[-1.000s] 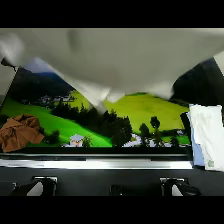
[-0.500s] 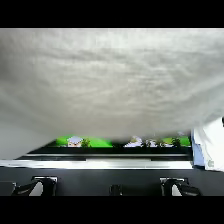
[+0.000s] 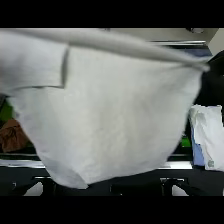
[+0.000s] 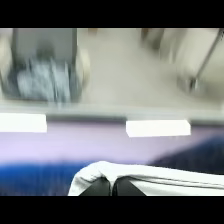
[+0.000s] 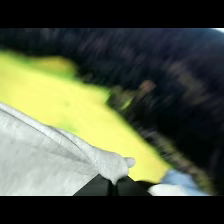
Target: Fold the shirts.
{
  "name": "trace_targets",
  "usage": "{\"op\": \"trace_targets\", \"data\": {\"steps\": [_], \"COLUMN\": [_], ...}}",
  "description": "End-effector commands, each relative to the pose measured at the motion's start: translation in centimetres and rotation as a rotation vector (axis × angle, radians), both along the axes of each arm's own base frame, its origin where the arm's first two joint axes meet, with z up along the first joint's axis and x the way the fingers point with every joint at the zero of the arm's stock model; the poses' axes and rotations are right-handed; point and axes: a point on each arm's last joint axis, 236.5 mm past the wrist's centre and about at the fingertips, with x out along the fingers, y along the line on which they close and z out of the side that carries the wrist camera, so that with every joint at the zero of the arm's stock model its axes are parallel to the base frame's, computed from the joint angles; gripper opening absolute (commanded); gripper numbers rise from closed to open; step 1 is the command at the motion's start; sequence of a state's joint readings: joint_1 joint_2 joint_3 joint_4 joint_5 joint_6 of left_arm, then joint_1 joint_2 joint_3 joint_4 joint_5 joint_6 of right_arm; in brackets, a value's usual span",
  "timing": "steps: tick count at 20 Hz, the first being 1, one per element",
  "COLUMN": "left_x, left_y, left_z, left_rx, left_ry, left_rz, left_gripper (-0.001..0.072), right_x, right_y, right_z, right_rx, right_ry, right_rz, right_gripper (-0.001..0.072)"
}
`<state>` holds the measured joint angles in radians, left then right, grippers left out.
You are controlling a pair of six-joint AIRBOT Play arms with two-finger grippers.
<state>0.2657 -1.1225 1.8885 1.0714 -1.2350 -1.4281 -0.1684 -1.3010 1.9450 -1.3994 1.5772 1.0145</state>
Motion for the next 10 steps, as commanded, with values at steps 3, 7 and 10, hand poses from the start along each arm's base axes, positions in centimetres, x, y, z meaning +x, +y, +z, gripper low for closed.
{"op": "trace_targets", "data": {"steps": [3,7,10], "left_x": [10.2,16.3,19.9], "left_y": [-0.1,0.7,0.8], "left_z": [-29.4,-38.9,-39.9], "left_rx": [-0.097,-0.174,-0.219], "left_ry": [0.62,0.635,0.522], "left_rz": [-0.089,-0.015,0.013], "left_gripper": [0.0036,0.0036,0.0036], "right_x": [11.2,18.9,21.8], "right_y": [2.6,2.3,1.8], "right_z": [-22.3,-26.7,-26.7], "right_rx": [0.059,0.206,0.215], "right_ry": [0.307,0.116,-0.001], "right_rz": [-0.013,-0.221,-0.237], "right_gripper": [0.0051,0.0051,0.0051]}}
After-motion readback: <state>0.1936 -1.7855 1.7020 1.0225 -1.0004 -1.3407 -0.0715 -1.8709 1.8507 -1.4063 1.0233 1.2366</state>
